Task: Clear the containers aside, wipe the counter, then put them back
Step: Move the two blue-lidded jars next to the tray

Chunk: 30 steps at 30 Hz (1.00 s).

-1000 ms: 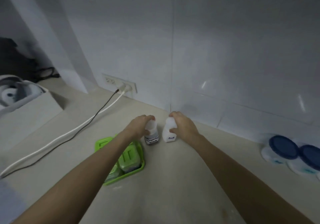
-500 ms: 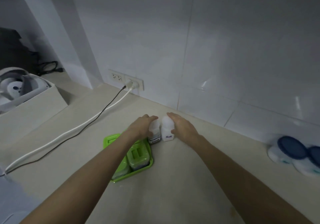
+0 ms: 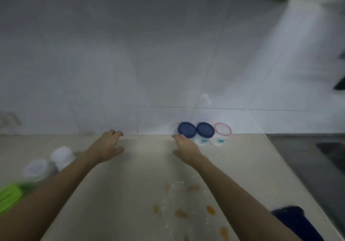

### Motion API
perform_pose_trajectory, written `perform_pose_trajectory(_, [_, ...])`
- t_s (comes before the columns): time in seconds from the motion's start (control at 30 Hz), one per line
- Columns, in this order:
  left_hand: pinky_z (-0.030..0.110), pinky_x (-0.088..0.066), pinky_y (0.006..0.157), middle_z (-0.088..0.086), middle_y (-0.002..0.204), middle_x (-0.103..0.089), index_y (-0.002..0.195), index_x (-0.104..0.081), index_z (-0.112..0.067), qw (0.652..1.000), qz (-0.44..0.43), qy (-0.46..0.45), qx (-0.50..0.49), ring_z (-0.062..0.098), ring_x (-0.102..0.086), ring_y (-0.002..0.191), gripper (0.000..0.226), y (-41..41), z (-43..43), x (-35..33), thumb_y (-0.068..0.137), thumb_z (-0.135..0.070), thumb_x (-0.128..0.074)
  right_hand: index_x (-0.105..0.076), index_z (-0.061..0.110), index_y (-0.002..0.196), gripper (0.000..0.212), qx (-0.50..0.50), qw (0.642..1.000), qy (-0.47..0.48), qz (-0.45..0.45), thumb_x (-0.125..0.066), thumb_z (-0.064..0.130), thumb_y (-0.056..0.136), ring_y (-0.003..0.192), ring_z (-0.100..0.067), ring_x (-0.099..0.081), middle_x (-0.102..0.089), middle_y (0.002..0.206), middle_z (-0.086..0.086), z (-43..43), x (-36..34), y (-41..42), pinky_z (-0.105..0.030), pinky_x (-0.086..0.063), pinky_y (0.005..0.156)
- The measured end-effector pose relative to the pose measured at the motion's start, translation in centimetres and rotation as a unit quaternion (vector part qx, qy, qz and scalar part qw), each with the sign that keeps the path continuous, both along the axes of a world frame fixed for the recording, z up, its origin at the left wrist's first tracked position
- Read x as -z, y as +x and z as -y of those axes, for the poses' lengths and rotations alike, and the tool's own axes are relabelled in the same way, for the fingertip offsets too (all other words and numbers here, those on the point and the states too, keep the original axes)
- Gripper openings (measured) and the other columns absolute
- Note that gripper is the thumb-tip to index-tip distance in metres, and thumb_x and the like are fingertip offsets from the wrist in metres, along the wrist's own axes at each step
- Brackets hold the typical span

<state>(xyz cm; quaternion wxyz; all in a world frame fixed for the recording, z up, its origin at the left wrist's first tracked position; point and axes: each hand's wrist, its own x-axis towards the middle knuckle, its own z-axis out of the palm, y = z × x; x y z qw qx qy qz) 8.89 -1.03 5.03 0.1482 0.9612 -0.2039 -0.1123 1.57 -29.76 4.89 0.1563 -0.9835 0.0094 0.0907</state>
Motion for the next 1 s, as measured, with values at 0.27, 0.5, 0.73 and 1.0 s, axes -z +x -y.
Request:
perform_pose_trajectory(0.27, [0.042, -0.041, 0.100, 0.011, 0.137, -0.037, 0.137, -0.034, -0.013, 0.996, -0.028, -0.013, 0.089, 0.029, -0.040, 0.123, 0.060, -0.4, 17.7, 1.8, 0.086, -0.032, -0.061, -0.032, 0.012, 0.139, 0.064, 0.098, 0.995, -0.034, 0.011, -0.062, 0.022, 0.084, 0.124, -0.029, -0.044, -0.040, 0.142, -0.011, 14.1, 0.7, -3.4, -0.041, -0.044, 0.098])
perform_pose_trajectory(0.5, [0.045, -0.036, 0.107, 0.015, 0.151, -0.018, 0.146, -0.019, -0.015, 0.998, -0.030, -0.016, 0.057, 0.036, -0.027, 0.133, 0.085, 0.8, 27.1, 2.5, 0.080, -0.037, -0.068, -0.037, 0.004, 0.134, 0.063, 0.060, 0.996, -0.028, 0.052, -0.065, 0.024, 0.081, 0.120, -0.034, -0.044, -0.043, 0.135, -0.018, 18.8, 2.0, 1.3, -0.039, -0.041, 0.100])
perform_pose_trajectory(0.73, [0.049, -0.042, 0.101, 0.016, 0.146, -0.021, 0.146, -0.021, -0.027, 0.998, -0.052, -0.041, -0.015, 0.042, -0.034, 0.124, 0.087, 2.7, 31.0, 5.4, 0.075, -0.035, -0.072, -0.030, 0.008, 0.139, 0.073, -0.012, 0.994, -0.090, 0.052, -0.065, 0.031, 0.080, 0.123, -0.038, -0.040, -0.036, 0.141, -0.021, 19.4, 4.8, 5.4, -0.042, -0.033, 0.103])
perform_pose_trajectory(1.0, [0.039, -0.050, 0.087, 0.011, 0.115, -0.042, 0.129, -0.041, -0.029, 0.997, -0.046, -0.056, -0.031, 0.035, -0.049, 0.104, 0.086, 2.6, 27.6, 4.7, 0.054, -0.039, -0.081, -0.046, 0.021, 0.124, 0.071, -0.007, 0.992, -0.078, 0.099, -0.071, 0.035, 0.059, 0.100, -0.034, -0.049, -0.047, 0.112, -0.012, 17.6, 5.3, 5.2, -0.040, -0.044, 0.083])
